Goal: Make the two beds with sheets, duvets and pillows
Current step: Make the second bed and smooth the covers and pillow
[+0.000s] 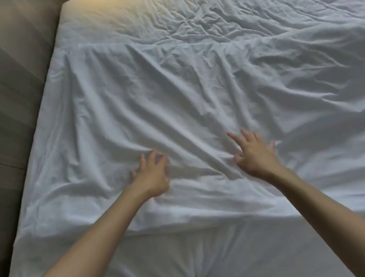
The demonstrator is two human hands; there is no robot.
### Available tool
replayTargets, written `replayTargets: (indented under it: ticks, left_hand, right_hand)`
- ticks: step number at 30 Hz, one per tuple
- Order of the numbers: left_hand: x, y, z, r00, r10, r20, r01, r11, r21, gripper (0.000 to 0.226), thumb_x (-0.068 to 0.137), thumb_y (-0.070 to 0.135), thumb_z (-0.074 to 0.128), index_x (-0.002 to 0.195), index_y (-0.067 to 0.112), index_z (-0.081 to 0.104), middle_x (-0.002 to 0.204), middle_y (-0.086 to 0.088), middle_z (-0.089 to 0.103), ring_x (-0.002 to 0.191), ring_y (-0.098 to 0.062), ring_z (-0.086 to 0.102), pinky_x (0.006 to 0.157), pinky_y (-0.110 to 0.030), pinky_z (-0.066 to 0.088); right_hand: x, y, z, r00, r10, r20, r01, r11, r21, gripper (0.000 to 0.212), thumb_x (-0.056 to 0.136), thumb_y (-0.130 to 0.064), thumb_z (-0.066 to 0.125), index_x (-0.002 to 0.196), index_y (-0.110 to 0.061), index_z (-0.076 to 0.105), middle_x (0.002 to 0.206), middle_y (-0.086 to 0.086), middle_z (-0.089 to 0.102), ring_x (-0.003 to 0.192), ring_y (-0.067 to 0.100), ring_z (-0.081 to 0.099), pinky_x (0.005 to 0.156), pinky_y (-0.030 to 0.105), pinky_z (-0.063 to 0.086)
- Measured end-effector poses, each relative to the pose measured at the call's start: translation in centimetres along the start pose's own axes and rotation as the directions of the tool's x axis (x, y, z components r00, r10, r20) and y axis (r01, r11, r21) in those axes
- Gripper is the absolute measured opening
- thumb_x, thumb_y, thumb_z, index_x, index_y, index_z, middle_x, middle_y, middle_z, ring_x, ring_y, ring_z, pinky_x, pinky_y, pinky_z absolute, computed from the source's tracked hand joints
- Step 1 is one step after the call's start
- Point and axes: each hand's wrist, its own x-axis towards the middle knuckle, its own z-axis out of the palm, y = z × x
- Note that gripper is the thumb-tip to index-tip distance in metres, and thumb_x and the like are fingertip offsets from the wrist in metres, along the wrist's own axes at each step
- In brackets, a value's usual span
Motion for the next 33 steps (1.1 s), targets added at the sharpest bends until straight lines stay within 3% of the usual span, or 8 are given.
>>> replayTargets:
  ticks: [3,6,11,14,19,27,30,33]
  left_hand:
    - [4.4,4.8,0.2,0.941,0.139,-0.308,-0.106,0.987,0.123,0.072,0.100,0.014,0.036,0.154,0.027,-0.009,0.160,0.005,-0.022,0.147,-0.030,-0.020,0.115,-0.063,-0.001]
    - [9.3,10.6,0.6,0.876,0.247,-0.415,-0.179,0.964,0.196,0.077,0.095,0.009,0.035,0.154,0.027,-0.012,0.160,0.006,-0.022,0.147,-0.027,-0.022,0.110,-0.066,-0.010]
    - [19.1,13.3,-1.2,0.779,0.319,-0.540,-0.208,0.944,0.258,0.059,0.092,0.050,0.004,0.151,0.047,0.000,0.162,0.015,-0.010,0.147,-0.030,-0.018,0.103,-0.072,-0.018]
    - [23.7,9.7,-5.1,0.703,0.258,-0.663,-0.110,0.960,0.256,0.059,0.091,0.060,0.010,0.149,0.053,0.002,0.161,0.018,-0.006,0.147,-0.034,-0.017,0.105,-0.073,-0.013]
    - [28.6,-0.2,-12.9,0.652,-0.039,-0.757,0.121,0.991,0.054,0.059,0.094,0.062,0.019,0.150,0.051,0.001,0.161,0.016,-0.008,0.147,-0.037,-0.012,0.104,-0.076,-0.009]
    - [29.9,-15.5,-19.0,0.646,-0.461,-0.608,0.335,0.887,-0.317,0.070,0.086,0.077,0.012,0.149,0.052,-0.005,0.163,0.007,-0.007,0.146,-0.044,-0.006,0.105,-0.076,-0.006]
    - [30.0,-16.9,-19.7,0.667,-0.496,-0.557,0.342,0.867,-0.363,0.072,0.090,0.073,0.012,0.153,0.041,-0.003,0.163,0.008,-0.005,0.148,-0.039,-0.005,0.108,-0.072,-0.006]
    - [28.0,-14.1,-18.8,0.612,-0.425,-0.667,0.262,0.905,-0.336,0.062,0.101,0.051,0.020,0.156,0.029,-0.002,0.163,0.003,-0.009,0.149,-0.030,-0.011,0.111,-0.068,-0.008]
  right_hand:
    - [3.4,1.8,0.1,0.974,0.073,-0.216,-0.080,0.997,-0.023,0.076,0.092,-0.016,0.044,0.154,-0.040,0.007,0.163,-0.003,-0.007,0.149,0.024,-0.013,0.114,0.063,-0.006]
    - [7.1,5.5,0.7,0.902,0.242,-0.357,-0.226,0.970,0.087,0.072,0.097,-0.021,0.042,0.154,-0.039,0.003,0.163,-0.002,-0.008,0.149,0.027,-0.012,0.113,0.064,-0.005]
    - [12.3,6.7,3.0,0.841,0.427,-0.334,-0.376,0.903,0.207,0.058,0.103,-0.038,0.026,0.151,-0.045,-0.005,0.162,-0.006,-0.014,0.148,0.030,-0.014,0.112,0.065,-0.008]
    - [15.6,5.0,3.5,0.845,0.365,-0.390,-0.329,0.931,0.158,0.055,0.103,-0.043,0.022,0.149,-0.051,-0.007,0.161,-0.008,-0.019,0.147,0.031,-0.021,0.107,0.068,-0.015]
    - [22.1,-0.5,1.7,0.874,0.251,-0.417,-0.224,0.968,0.115,0.060,0.097,-0.060,0.025,0.149,-0.053,-0.005,0.160,-0.008,-0.023,0.144,0.038,-0.026,0.103,0.074,-0.015]
    - [31.1,-14.5,1.7,0.920,-0.140,-0.365,0.087,0.984,-0.159,0.077,0.078,-0.087,0.021,0.146,-0.058,-0.002,0.159,-0.007,-0.026,0.141,0.041,-0.030,0.093,0.080,-0.019]
    - [32.8,-15.7,2.6,0.929,-0.144,-0.341,0.078,0.977,-0.199,0.079,0.076,-0.088,0.016,0.146,-0.058,-0.006,0.159,-0.006,-0.027,0.141,0.039,-0.031,0.094,0.079,-0.018]
    - [33.1,-15.5,2.1,0.946,-0.159,-0.283,0.103,0.974,-0.202,0.077,0.080,-0.085,0.017,0.147,-0.056,-0.007,0.159,-0.008,-0.025,0.142,0.035,-0.030,0.097,0.076,-0.020]
